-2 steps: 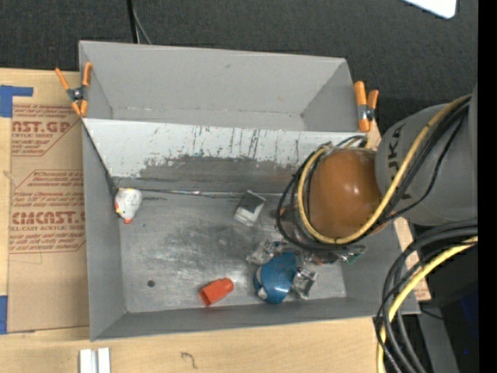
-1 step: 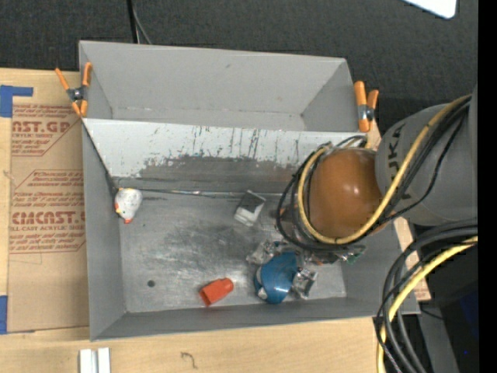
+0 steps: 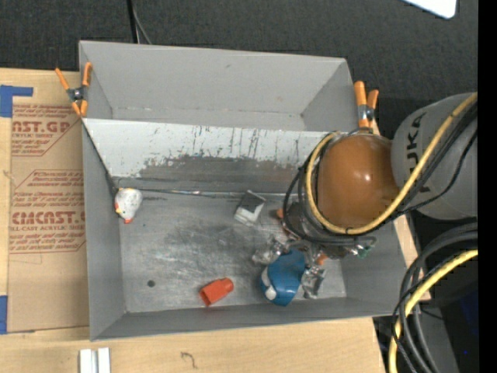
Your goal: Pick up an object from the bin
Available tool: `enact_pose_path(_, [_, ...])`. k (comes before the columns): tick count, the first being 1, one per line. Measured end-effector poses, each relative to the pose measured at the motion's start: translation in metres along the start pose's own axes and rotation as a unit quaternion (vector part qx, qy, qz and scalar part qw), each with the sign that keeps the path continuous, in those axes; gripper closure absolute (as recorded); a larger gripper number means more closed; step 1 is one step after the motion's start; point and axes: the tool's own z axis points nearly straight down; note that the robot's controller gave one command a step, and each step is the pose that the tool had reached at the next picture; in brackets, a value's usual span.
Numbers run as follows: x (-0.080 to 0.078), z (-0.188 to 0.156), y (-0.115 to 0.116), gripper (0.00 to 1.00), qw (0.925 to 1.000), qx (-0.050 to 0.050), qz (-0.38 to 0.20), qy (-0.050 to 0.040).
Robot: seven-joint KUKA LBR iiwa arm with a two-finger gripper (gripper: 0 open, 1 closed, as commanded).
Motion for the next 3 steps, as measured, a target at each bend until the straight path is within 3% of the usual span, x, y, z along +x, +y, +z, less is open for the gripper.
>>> enact_pose_path(1, [0.004,-0.074,-0.005,1.0,1.0,0.0,0.007,0.0001])
enact_pose_path(2, [0.007,-0.051,-0.005,1.0,0.9999,0.006,0.014,-0.0049])
enact_pose_path(3, [0.04,-0.179,-0.019,1.0,0.988,0.003,-0.154,-0.0021])
